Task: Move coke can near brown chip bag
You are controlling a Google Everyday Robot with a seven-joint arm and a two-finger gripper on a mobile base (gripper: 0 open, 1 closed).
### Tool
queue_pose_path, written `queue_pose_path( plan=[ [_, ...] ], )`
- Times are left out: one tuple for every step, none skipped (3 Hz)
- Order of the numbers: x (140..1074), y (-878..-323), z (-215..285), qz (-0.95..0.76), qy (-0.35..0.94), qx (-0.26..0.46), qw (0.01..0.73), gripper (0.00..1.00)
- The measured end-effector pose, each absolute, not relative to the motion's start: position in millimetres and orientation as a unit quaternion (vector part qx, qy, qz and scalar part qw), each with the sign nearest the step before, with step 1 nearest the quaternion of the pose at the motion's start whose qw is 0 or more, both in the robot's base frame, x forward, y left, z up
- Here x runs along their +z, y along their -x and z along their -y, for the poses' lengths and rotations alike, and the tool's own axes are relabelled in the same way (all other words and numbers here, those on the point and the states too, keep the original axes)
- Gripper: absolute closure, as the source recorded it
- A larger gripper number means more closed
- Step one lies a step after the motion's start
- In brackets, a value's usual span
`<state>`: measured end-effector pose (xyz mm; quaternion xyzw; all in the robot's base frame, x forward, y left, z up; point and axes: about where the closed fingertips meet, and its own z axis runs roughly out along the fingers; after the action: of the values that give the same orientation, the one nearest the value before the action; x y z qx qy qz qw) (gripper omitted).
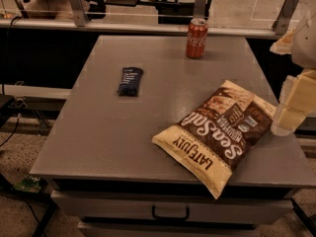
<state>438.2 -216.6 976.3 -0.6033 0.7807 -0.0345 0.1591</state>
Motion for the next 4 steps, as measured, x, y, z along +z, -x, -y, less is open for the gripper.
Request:
queue_pose_path(
  plan=[
    [976, -438, 217, -0.781, 0.603, -0.035, 0.159, 0.0],
    [977, -458, 217, -0.783, 0.598, -0.031, 0.169, 0.0],
    [974, -503, 218, -0.785, 0.587, -0.028, 0.194, 0.0],
    [970, -552, 222, -0.797, 0.56, -0.023, 0.224, 0.0]
  ],
)
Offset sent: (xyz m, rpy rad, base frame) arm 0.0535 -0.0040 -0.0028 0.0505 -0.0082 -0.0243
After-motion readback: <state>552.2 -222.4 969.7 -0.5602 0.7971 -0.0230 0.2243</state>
